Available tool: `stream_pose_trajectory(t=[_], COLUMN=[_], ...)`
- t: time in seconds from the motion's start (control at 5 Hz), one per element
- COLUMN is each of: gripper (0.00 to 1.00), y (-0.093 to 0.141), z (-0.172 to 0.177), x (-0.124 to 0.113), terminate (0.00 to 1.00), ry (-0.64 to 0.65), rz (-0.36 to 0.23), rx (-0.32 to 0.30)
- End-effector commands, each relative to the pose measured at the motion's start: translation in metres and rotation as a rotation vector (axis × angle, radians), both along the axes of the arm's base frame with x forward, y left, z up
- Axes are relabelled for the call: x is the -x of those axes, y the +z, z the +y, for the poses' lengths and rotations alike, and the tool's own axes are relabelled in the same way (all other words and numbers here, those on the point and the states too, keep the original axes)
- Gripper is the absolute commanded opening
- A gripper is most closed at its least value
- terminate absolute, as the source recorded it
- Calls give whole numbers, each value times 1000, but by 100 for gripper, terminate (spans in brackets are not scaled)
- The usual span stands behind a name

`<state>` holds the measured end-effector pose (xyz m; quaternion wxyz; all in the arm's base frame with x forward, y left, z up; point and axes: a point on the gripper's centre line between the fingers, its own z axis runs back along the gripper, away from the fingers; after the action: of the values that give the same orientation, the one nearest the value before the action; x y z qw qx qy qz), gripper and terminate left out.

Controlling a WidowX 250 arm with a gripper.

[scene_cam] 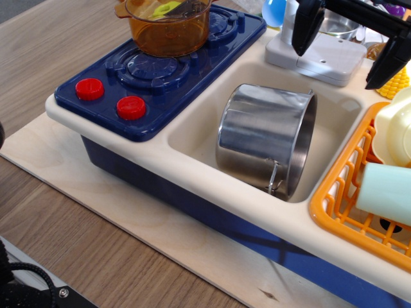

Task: Flip pot upright which is in sink

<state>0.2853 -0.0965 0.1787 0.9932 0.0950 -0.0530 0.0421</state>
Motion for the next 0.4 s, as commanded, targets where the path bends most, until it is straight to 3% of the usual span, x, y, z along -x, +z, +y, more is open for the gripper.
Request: stream_pose_trajectory(t=[0.0, 0.2], gripper=[100, 100], y=[0, -5], z=[0, -2], x=[0, -1], terminate=[0, 0], ry=[0, -77], rz=[0, -14], rx=[0, -183])
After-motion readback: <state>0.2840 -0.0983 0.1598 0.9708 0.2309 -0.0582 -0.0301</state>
